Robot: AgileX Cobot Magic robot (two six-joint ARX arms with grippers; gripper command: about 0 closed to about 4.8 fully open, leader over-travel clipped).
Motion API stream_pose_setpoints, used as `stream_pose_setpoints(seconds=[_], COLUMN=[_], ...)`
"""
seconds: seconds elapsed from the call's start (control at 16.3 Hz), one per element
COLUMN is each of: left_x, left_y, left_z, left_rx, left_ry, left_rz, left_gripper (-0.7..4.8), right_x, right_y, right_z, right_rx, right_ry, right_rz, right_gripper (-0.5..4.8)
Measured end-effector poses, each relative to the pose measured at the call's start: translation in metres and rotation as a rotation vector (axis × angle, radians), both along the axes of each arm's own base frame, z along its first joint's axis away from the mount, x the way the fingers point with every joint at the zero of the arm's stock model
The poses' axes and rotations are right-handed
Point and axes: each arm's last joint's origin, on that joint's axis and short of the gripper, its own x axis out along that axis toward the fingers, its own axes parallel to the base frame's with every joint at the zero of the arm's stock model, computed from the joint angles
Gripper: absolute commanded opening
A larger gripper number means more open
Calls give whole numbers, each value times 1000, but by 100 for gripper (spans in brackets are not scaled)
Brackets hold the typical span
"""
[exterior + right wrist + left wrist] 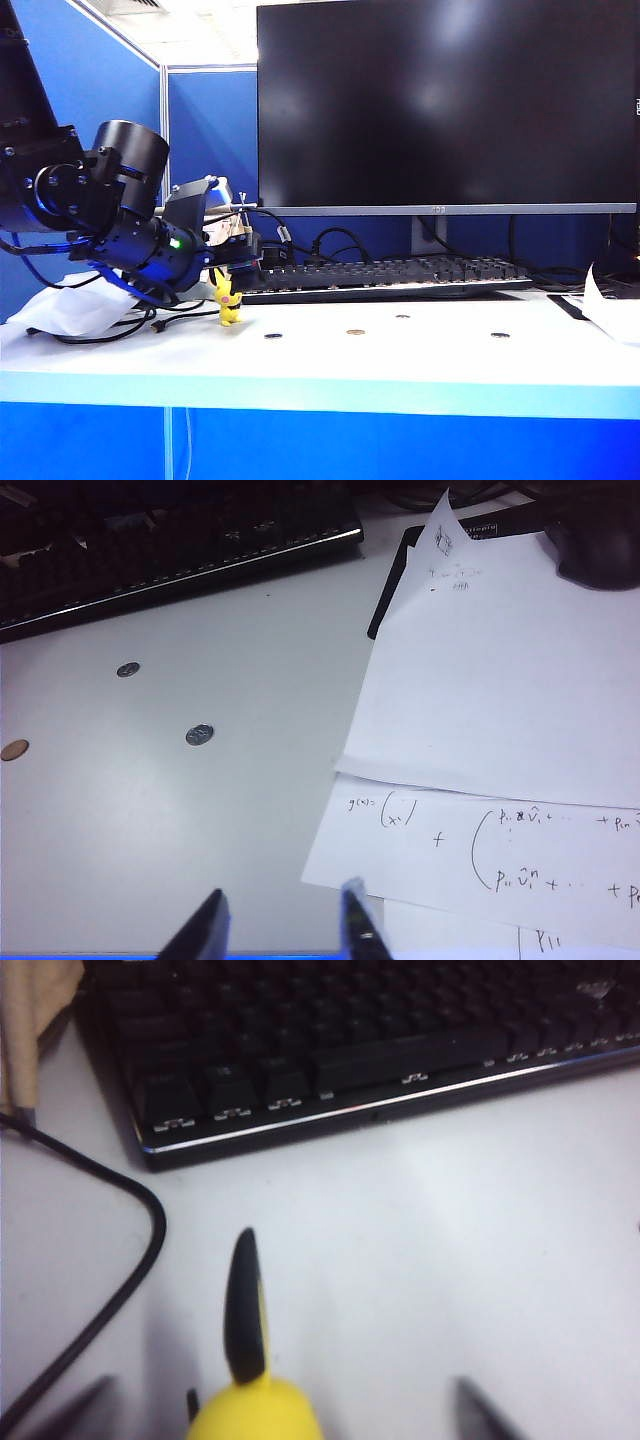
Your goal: Pick up the doll and place it on the similarly colored coin.
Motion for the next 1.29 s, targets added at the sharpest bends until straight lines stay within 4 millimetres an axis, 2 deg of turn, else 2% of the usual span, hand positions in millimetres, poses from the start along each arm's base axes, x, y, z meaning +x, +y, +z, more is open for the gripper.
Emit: stream_pose_setpoints(seconds=[0.18, 0.49, 0.61, 0.98, 1.1, 1.23, 1.29], left_x=[5, 3, 3, 3, 3, 2, 1], left_y=[-2, -2, -1, -1, -1, -3, -6], left_z=[5, -1, -4, -4, -4, -4, -2], left_rx=[-6, 11, 22, 21, 20, 19, 11], left_ry=[-15, 30, 56, 53, 52, 50, 37], left_rz=[0, 0, 0, 2, 2, -4, -15], left_gripper=[268, 268, 120, 107, 46, 39, 18], right_x=[0, 0, 0, 0, 0, 0, 0], right_y=[0, 0, 0, 0, 0, 0, 0], right_z=[0, 0, 0, 0, 0, 0, 0], right_rx=[0, 0, 0, 0, 0, 0, 0], right_ry=[0, 0, 0, 0, 0, 0, 0], right_rz=[0, 0, 0, 0, 0, 0, 0], right_gripper=[148, 148, 148, 148, 148, 148, 148])
